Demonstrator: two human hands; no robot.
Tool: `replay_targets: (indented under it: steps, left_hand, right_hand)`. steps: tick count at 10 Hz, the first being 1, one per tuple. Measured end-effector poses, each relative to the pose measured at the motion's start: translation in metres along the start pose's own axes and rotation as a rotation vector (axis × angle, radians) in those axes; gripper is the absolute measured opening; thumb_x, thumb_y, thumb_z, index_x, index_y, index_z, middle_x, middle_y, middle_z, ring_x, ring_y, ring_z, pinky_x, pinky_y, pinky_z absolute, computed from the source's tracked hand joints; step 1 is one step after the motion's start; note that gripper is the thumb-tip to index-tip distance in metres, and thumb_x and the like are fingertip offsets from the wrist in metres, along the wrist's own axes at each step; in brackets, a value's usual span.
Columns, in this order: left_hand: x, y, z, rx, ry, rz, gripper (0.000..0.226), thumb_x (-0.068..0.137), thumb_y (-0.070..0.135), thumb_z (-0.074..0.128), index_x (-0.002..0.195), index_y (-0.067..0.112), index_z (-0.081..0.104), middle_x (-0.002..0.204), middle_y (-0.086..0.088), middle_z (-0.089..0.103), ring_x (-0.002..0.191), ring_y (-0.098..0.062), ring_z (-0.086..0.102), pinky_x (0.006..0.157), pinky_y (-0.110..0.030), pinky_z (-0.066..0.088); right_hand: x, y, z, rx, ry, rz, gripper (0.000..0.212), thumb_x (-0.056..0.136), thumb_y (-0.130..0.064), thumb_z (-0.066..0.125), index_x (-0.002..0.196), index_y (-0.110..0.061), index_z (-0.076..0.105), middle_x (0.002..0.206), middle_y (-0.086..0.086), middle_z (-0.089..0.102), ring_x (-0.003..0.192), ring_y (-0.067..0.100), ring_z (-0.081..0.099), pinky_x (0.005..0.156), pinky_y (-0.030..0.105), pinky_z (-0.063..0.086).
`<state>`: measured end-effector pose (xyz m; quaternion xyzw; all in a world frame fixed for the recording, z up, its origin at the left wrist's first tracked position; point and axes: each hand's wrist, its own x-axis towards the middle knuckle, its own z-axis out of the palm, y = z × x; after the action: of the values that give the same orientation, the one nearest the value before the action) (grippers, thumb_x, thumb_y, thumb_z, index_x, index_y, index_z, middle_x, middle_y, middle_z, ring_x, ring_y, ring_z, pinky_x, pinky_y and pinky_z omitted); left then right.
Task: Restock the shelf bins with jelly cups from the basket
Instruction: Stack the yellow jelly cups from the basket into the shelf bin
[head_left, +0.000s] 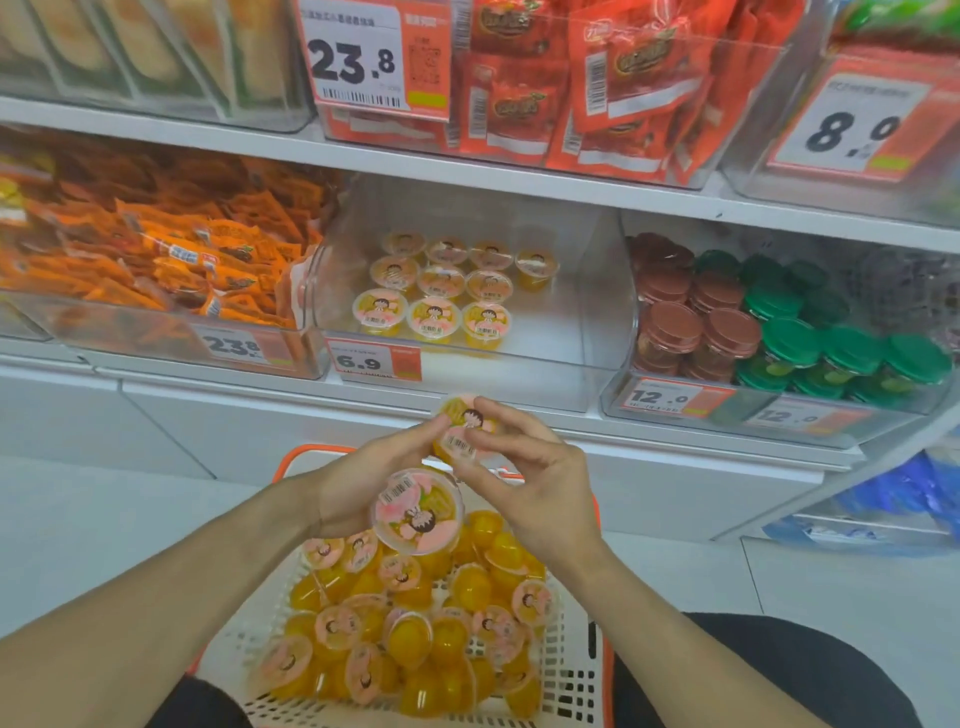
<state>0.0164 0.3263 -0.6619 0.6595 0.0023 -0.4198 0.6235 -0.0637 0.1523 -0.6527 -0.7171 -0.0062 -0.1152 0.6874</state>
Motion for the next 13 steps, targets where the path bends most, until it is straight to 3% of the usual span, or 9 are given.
replay_targets:
  steps: [1,2,3,4,6,8,10,11,13]
  left_hand:
    - [-0.023,0.003,0.008,-0.060,0.101,0.092,0.056,0.080,0.057,0.068,0.125,0.023,0.068,0.121,0.000,0.071,0.103,-0.011,0.070,0.086,-0.028,0.053]
    - [-0.028,0.018,0.015,-0.058,-0.060,0.082,0.048,0.090,0.048,0.060,0.129,0.018,0.063,0.116,-0.005,0.073,0.108,-0.020,0.069,0.092,-0.033,0.052]
    - [-0.031,0.024,0.013,-0.047,-0.065,0.168,0.049,0.091,0.045,0.050,0.130,0.017,0.060,0.117,-0.005,0.072,0.111,-0.021,0.068,0.095,-0.033,0.051]
    - [-0.030,0.024,0.015,-0.040,-0.085,0.200,0.050,0.093,0.045,0.050,0.134,0.017,0.057,0.123,-0.007,0.070,0.116,-0.022,0.065,0.100,-0.038,0.050]
    - [-0.028,0.025,0.018,0.029,-0.066,0.254,0.047,0.090,0.046,0.055,0.132,0.025,0.056,0.123,0.004,0.070,0.117,-0.012,0.064,0.098,-0.030,0.049]
    - [-0.023,0.035,0.014,-0.165,-0.083,0.210,0.055,0.089,0.041,0.065,0.138,0.019,0.052,0.132,-0.010,0.064,0.119,-0.027,0.063,0.103,-0.044,0.048]
    - [-0.023,0.045,0.006,-0.342,-0.038,0.153,0.054,0.082,0.043,0.054,0.122,0.008,0.066,0.091,-0.012,0.064,0.078,-0.023,0.065,0.068,-0.033,0.053]
    - [-0.021,0.044,0.000,-0.414,-0.015,0.171,0.043,0.080,0.040,0.052,0.106,0.010,0.070,0.080,-0.007,0.064,0.070,-0.020,0.063,0.066,-0.033,0.045]
    - [-0.017,0.042,-0.014,-0.451,0.040,0.213,0.035,0.080,0.036,0.051,0.091,0.010,0.073,0.080,-0.009,0.068,0.067,-0.023,0.064,0.064,-0.033,0.044]
  right_hand:
    - [0.001,-0.004,-0.003,-0.050,-0.106,-0.054,0.041,0.076,0.005,0.078,0.111,-0.017,0.075,0.138,-0.005,0.059,0.130,0.013,0.054,0.105,0.033,0.048]
    - [0.005,-0.012,-0.006,0.005,-0.046,-0.012,0.044,0.081,0.000,0.074,0.121,-0.016,0.066,0.131,0.004,0.059,0.120,0.016,0.060,0.096,0.032,0.053]
    - [0.007,-0.020,-0.007,-0.011,0.027,0.234,0.042,0.081,-0.031,0.080,0.117,-0.019,0.062,0.098,0.009,0.070,0.090,0.021,0.068,0.078,0.033,0.056]
    - [0.007,-0.022,-0.002,-0.010,-0.036,0.358,0.038,0.083,-0.032,0.074,0.114,-0.015,0.060,0.085,0.010,0.075,0.082,0.021,0.072,0.071,0.025,0.054]
    - [0.006,-0.025,0.007,-0.112,0.018,0.278,0.025,0.087,-0.024,0.074,0.110,-0.016,0.067,0.078,0.003,0.075,0.076,0.015,0.072,0.073,0.033,0.057]
    - [0.020,-0.035,0.014,0.148,0.086,0.337,0.021,0.094,-0.008,0.064,0.113,-0.008,0.072,0.089,0.011,0.076,0.077,0.019,0.067,0.071,0.025,0.055]
    - [0.096,-0.056,-0.004,0.304,0.258,0.305,0.012,0.096,-0.004,0.061,0.101,0.001,0.070,0.072,0.006,0.063,0.065,0.016,0.059,0.066,0.022,0.054]
    - [0.153,-0.050,-0.019,0.276,0.435,0.391,0.006,0.094,0.004,0.059,0.095,0.002,0.064,0.071,0.009,0.063,0.061,0.015,0.061,0.056,0.020,0.055]
    - [0.227,0.014,-0.049,0.144,0.535,0.719,0.037,0.085,-0.007,0.075,0.120,-0.007,0.062,0.090,0.008,0.063,0.062,0.012,0.057,0.039,0.017,0.047]
